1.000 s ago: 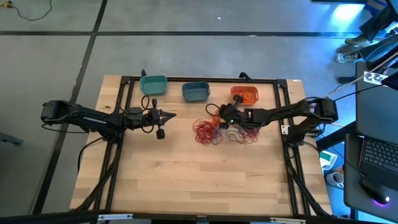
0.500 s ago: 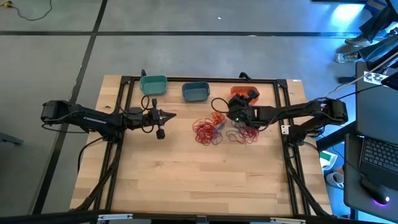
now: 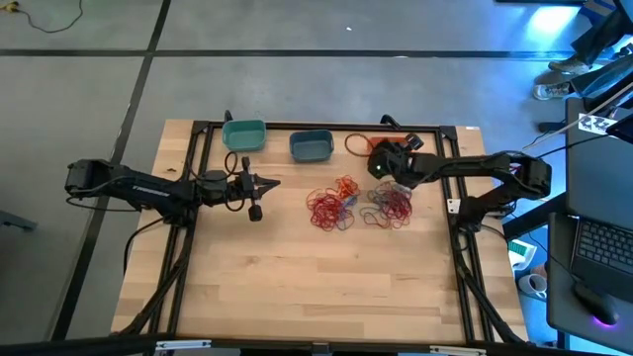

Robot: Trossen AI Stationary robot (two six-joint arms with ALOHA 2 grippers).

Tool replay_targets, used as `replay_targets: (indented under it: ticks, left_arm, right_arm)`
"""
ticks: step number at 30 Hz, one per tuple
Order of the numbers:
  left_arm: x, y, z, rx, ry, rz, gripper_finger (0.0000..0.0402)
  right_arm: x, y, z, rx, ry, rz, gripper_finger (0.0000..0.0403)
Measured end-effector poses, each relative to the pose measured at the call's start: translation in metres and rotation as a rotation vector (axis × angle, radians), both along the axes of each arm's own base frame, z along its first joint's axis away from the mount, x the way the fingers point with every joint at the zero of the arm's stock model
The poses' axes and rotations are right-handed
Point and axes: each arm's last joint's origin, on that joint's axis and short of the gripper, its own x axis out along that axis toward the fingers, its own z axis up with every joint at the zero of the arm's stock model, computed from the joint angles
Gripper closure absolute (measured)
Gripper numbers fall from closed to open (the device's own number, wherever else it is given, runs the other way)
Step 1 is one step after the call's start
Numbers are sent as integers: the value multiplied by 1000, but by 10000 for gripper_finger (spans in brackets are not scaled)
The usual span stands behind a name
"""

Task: Sort rubber bands into baskets

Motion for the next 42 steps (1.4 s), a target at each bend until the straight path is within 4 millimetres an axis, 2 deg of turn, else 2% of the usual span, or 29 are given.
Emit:
replay_targets:
  ticks: [5, 12, 18, 24, 29, 34, 42]
  left_arm:
    - [0, 0, 0, 0, 0, 0, 396]
    - [0, 0, 0, 0, 0, 0, 396]
    - [0, 0, 0, 0, 0, 0, 396]
    - [0, 0, 0, 0, 0, 0, 396]
    - [0, 0, 0, 0, 0, 0, 396]
    - [0, 0, 0, -1, 0, 0, 396]
    - [0, 0, 0, -1, -1, 0, 396]
  right_arm:
    - [-7, -17, -2, 111, -78, -33, 376]
    - [-8, -20, -3, 177, -111, -11, 287]
    - [8, -4, 3, 157, -172, 126, 244]
    - [30, 20, 14, 117, -267, 337, 241]
    - [51, 36, 18, 191, -421, 584, 242]
    - [71, 39, 4, 277, -513, 764, 242]
    - [90, 36, -38, 306, -478, 806, 242]
